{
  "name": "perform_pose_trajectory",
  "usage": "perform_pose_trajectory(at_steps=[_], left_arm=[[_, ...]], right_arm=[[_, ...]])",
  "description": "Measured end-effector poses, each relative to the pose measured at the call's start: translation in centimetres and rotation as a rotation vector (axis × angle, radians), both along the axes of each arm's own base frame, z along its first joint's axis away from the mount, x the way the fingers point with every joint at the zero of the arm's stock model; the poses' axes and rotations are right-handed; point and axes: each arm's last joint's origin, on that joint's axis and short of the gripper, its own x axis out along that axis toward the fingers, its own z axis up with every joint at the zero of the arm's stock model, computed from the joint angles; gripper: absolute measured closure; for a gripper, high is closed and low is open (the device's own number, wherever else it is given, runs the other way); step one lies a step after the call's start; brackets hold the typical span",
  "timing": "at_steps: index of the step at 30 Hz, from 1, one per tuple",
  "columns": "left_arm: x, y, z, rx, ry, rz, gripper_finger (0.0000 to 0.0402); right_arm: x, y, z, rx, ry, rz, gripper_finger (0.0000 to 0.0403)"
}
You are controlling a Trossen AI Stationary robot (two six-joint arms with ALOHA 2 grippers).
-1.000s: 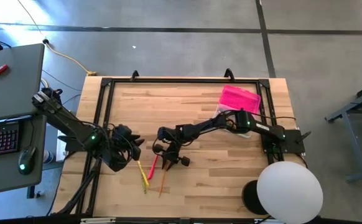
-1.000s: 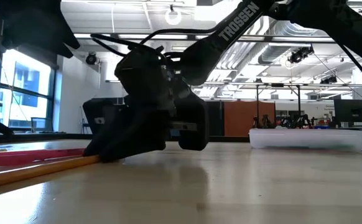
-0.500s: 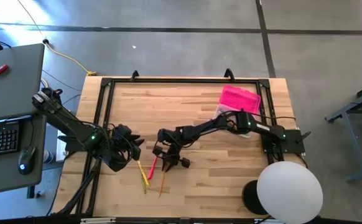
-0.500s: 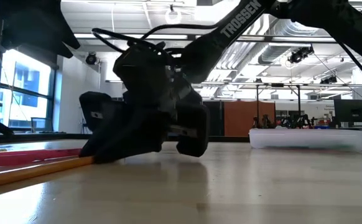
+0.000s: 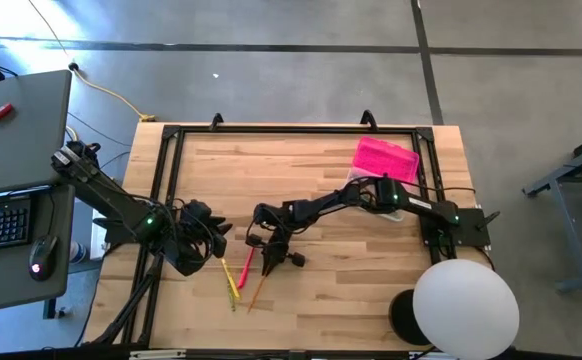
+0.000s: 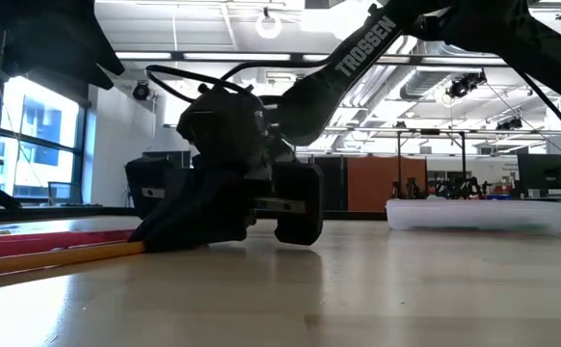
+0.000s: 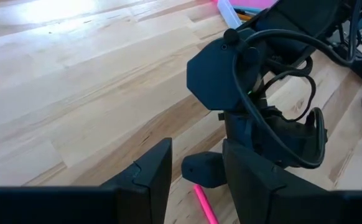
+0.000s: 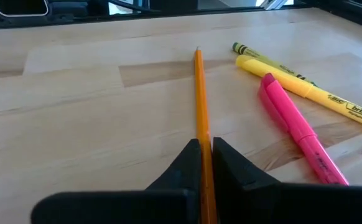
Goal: Pick & place school supplies into a supply box
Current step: Put the orange pencil into the pink supply box
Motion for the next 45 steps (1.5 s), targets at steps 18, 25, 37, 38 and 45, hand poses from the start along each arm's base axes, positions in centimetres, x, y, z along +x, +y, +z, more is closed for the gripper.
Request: perform_pose_trajectory(at_steps=[18, 25, 37, 38, 45], left_arm=[[0.0, 0.0, 0.0, 0.009, -0.005, 0.003, 0.0224], [0.0, 0.1, 0.1, 0.036, -0.023, 0.017, 0.0224], [0.0, 0.1, 0.0, 0.047, -0.018, 0.019, 0.0224], [0.0, 0.1, 0.0, 0.046, -0.018, 0.018, 0.0224], [0.0, 0.1, 0.1, 0.048, -0.02, 0.019, 0.0224]], right_arm=[[-1.8, -3.2, 10.7, -0.144, 0.237, -0.39, 0.0396], [-5.9, -5.8, 14.7, -0.305, 0.452, -0.465, 0.0399], [-13.5, -8.9, 23.2, -0.368, 0.626, -0.507, 0.0398], [-14.4, -9.3, 24.1, -0.403, 0.633, -0.55, 0.0398], [-21.5, -12.2, 31.0, -0.44, 0.56, -0.946, 0.04]])
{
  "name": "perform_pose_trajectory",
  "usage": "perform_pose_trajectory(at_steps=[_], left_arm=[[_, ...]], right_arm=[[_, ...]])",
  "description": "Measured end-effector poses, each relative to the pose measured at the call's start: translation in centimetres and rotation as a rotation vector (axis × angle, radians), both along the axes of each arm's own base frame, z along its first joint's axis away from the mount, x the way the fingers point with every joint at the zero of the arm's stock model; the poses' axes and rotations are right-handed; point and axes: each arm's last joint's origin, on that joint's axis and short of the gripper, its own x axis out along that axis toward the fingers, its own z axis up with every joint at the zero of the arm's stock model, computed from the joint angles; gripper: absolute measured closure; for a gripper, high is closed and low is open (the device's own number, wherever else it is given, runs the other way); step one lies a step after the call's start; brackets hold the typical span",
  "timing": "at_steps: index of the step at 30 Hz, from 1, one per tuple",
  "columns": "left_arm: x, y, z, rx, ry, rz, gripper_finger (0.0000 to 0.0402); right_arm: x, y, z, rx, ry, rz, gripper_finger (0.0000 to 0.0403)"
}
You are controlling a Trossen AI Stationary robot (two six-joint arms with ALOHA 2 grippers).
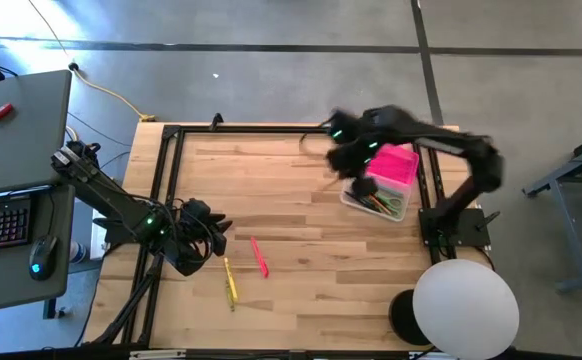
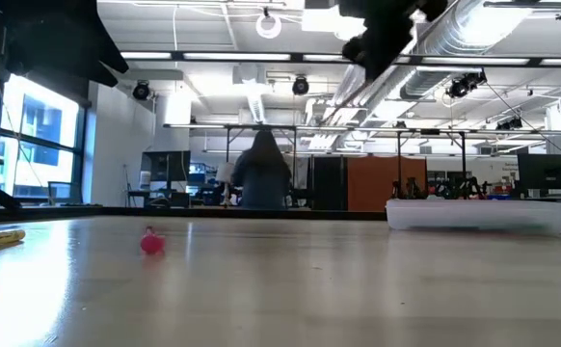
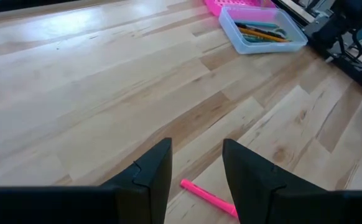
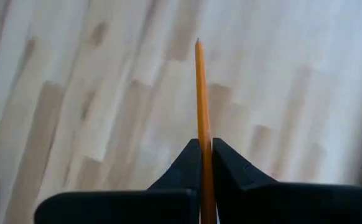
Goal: Pick & place school supplies into a supply box
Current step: Put the orange pencil into the pink supply box
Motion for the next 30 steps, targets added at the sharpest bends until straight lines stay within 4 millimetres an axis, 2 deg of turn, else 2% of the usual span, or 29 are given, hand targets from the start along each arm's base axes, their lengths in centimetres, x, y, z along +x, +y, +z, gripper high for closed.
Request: perform_pose_trajectory(at_steps=[3, 5, 9, 12, 17, 21, 25, 30], left_arm=[[0.0, 0.0, 0.0, 0.002, -0.001, 0.001, 0.0225], [0.0, 0.0, 0.0, 0.003, -0.002, 0.002, 0.0224], [0.0, 0.0, 0.0, 0.005, 0.0, 0.002, 0.0224], [0.0, 0.0, 0.0, 0.003, 0.002, 0.001, 0.0224], [0.0, -0.3, -0.2, -0.092, 0.057, -0.052, 0.0225], [0.0, -0.7, -0.4, -0.206, 0.123, -0.119, 0.0224], [-0.1, -1.0, -0.6, -0.293, 0.198, -0.179, 0.0224], [-0.1, -1.1, -0.6, -0.293, 0.22, -0.205, 0.0224]], right_arm=[[-4.0, -0.2, 1.0, -0.027, -0.125, -0.114, 0.0399], [-6.7, 0.1, 0.3, -0.043, -0.197, -0.223, 0.0398], [-11.4, 1.2, -3.4, -0.152, -0.33, -0.525, 0.04], [-13.4, 2.1, -7.7, -0.168, -0.433, -0.704, 0.0399], [-14.3, 3.2, -14.9, -0.071, -0.592, -0.793, 0.0399], [-14.7, 3.6, -18.5, -0.061, -0.6, -0.845, 0.04], [-15.4, 3.9, -20.3, -0.086, -0.521, -0.954, 0.0399], [-15.8, 4.6, -20.9, -0.071, -0.448, -0.985, 0.04]])
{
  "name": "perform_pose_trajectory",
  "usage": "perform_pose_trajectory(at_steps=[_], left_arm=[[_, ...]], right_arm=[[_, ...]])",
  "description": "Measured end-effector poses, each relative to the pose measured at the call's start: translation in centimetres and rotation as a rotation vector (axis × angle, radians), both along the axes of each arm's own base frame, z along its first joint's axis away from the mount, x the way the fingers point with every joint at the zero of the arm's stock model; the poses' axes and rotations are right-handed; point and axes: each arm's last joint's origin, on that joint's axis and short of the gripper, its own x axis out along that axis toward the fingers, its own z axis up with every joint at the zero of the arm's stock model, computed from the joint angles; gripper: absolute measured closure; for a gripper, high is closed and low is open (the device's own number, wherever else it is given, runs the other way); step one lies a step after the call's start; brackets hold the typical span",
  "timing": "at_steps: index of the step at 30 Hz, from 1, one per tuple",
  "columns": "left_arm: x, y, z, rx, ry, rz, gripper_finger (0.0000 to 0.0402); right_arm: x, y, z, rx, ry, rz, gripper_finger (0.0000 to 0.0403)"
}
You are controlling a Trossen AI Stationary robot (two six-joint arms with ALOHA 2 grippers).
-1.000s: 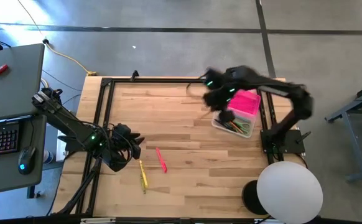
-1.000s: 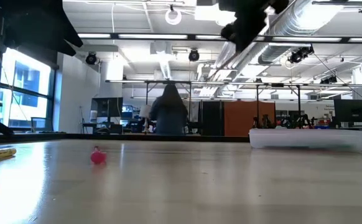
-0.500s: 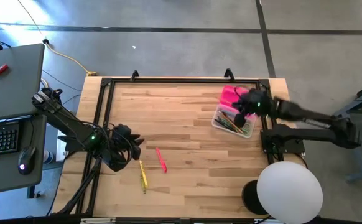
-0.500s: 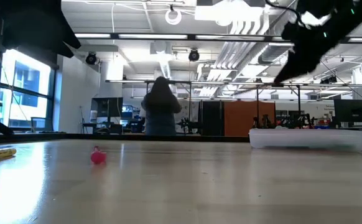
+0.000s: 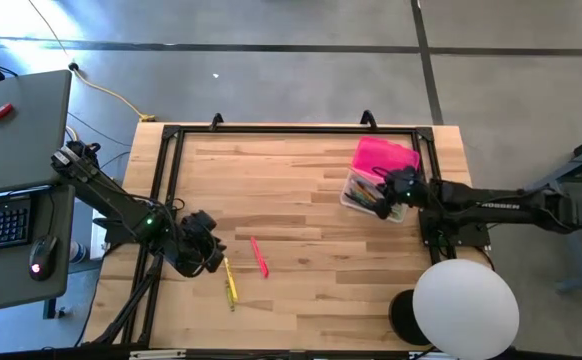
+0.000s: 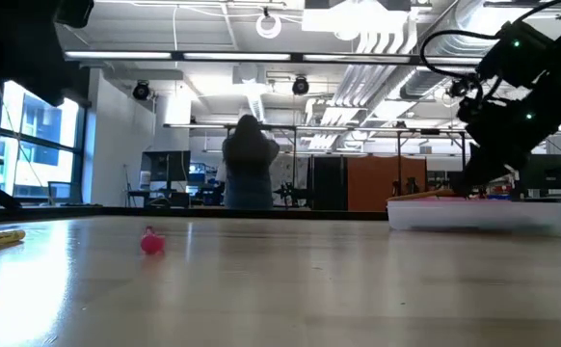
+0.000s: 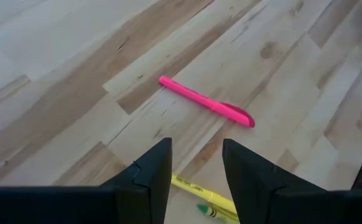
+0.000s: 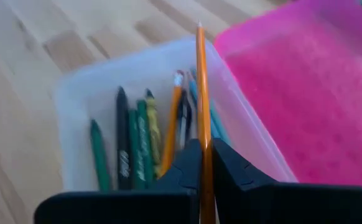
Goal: Pick & place school supplies into a supply box
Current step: Put the orange pencil into the pink supply box, then put the green crayon into the pink supply box
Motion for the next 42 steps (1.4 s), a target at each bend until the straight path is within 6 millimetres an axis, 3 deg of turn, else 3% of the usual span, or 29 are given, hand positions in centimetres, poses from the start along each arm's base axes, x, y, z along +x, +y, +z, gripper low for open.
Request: perform_pose_trajectory(at_steps=[8, 16, 30, 42], left_arm=[[0.0, 0.0, 0.0, -0.012, 0.011, -0.005, 0.0224], [0.0, 0.0, 0.0, -0.014, 0.012, -0.006, 0.0224], [0.0, 0.0, 0.0, -0.014, 0.012, -0.006, 0.0224], [0.0, 0.0, 0.0, -0.014, 0.012, -0.006, 0.0224]], right_arm=[[0.2, 0.9, 0.1, -0.031, 0.011, 0.031, 0.04], [0.2, 1.9, 1.8, -0.036, 0.045, -0.019, 0.04], [-0.1, 3.1, 1.4, 0.063, 0.054, 0.006, 0.0397], [-0.1, 3.0, 1.5, 0.047, 0.021, -0.064, 0.0313]])
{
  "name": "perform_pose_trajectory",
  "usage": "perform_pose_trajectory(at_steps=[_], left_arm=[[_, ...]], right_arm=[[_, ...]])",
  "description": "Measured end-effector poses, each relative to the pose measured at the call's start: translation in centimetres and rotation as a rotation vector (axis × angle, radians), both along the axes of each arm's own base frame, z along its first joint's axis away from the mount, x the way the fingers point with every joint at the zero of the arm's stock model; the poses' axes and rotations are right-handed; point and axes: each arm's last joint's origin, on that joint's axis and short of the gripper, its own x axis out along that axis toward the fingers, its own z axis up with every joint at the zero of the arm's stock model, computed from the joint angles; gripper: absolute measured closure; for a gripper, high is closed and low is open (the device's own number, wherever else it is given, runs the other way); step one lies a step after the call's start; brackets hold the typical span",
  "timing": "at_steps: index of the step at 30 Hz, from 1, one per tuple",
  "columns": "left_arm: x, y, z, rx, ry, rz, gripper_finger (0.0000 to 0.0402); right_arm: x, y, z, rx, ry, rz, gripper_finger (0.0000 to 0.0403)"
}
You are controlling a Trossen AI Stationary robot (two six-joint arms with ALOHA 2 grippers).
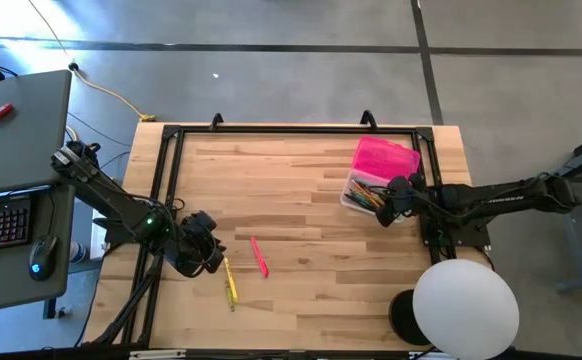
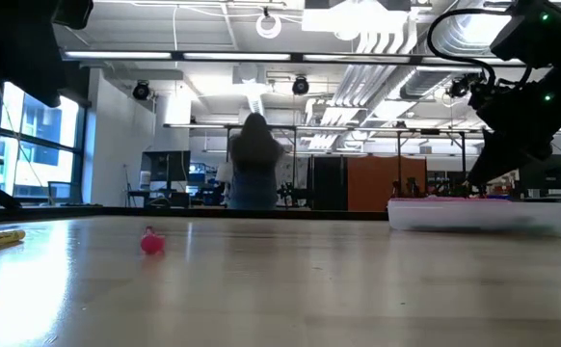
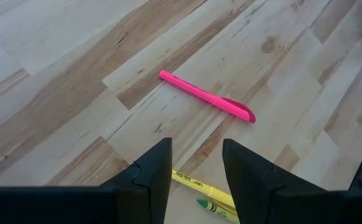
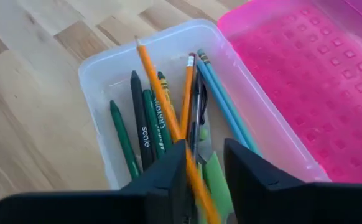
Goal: Pick & place school supplies into a supply box
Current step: Put the green crayon into the pink supply box
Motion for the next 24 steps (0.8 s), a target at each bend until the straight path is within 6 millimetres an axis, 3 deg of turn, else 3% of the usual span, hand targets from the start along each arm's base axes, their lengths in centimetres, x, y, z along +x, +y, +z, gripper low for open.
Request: perform_pose_trajectory(at_steps=[6, 16, 24], left_arm=[[0.0, 0.0, 0.0, 0.0, 0.0, 0.0, 0.0224], [0.0, 0.0, 0.0, 0.0, 0.0, 0.0, 0.0224], [0.0, 0.0, 0.0, 0.0, 0.0, 0.0, 0.0224]], right_arm=[[1.2, 0.0, 1.0, -0.037, -0.131, 0.054, 0.0282], [3.6, 0.3, 5.0, -0.154, -0.532, 0.234, 0.0279], [3.8, 0.4, 5.6, -0.17, -0.584, 0.292, 0.0279]])
